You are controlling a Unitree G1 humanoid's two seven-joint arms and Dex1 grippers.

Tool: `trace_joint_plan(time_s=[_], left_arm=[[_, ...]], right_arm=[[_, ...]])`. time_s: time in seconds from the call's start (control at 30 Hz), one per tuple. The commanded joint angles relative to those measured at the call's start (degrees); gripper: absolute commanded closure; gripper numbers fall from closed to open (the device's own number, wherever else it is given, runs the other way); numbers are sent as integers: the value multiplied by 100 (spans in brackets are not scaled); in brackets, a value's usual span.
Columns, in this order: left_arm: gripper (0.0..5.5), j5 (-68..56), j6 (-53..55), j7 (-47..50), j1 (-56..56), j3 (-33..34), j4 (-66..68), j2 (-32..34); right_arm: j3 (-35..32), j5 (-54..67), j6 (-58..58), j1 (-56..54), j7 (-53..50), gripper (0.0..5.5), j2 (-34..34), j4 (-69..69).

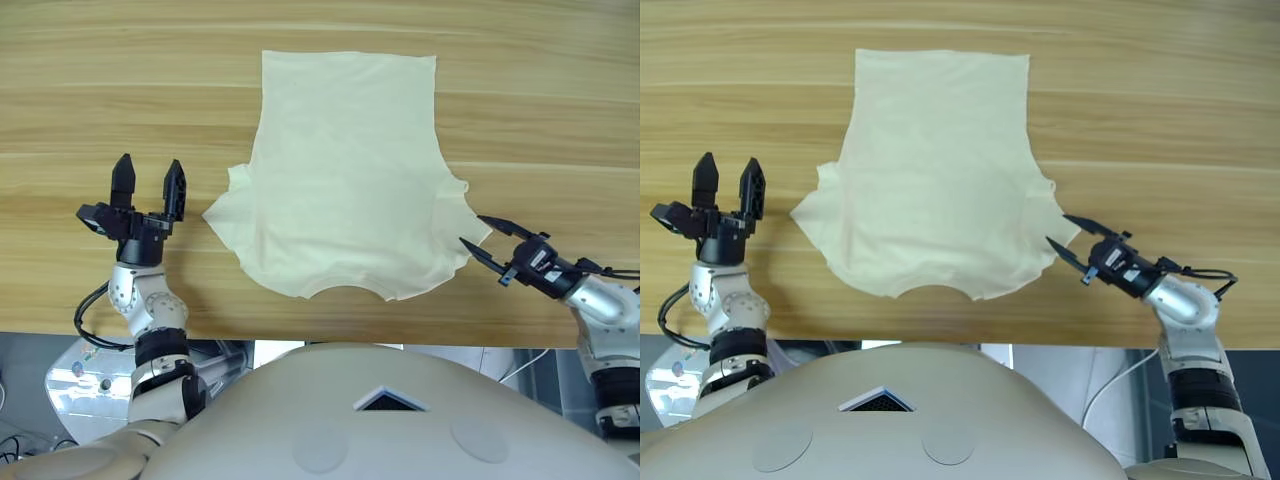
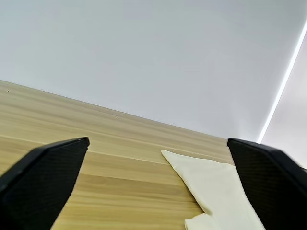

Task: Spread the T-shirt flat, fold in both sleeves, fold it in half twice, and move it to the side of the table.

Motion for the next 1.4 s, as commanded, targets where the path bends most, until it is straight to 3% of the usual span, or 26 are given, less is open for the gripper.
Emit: trace_joint_plan(time_s=[0.03,0.2,0.4,0.6,0.7,0.83,1.07,1.2,1.4], left_arm=[[14,253,-46,-56,-106,-48,37,38],[14,497,-181,2,-55,-6,-53,155],[14,1008,-515,119,121,-2,-168,482],[14,1562,-967,307,281,-45,-180,746],[14,2298,-1473,617,500,-40,-91,1050],[14,4389,-2050,1774,922,-45,54,1733],[14,8127,-1416,3387,1537,-832,-1620,2381],[14,8759,-1100,3493,1558,-1397,-2422,2484],[14,9081,-883,3490,1749,-2091,-2760,2904]], right_arm=[[-34,-269,8,-359,-110,327,129,783],[-39,-538,-227,-190,-262,327,73,1192],[-288,-472,-459,693,-422,327,-95,675],[-362,-263,-402,754,-381,327,-88,224],[-652,473,-396,656,-316,327,26,-208],[-1079,1544,-226,401,-327,327,274,-870],[-1380,2875,748,-293,-233,327,579,-1748],[-1560,2409,1251,-1024,-859,327,622,-1585],[-1757,2110,1580,-1253,-1092,327,742,-1716]])
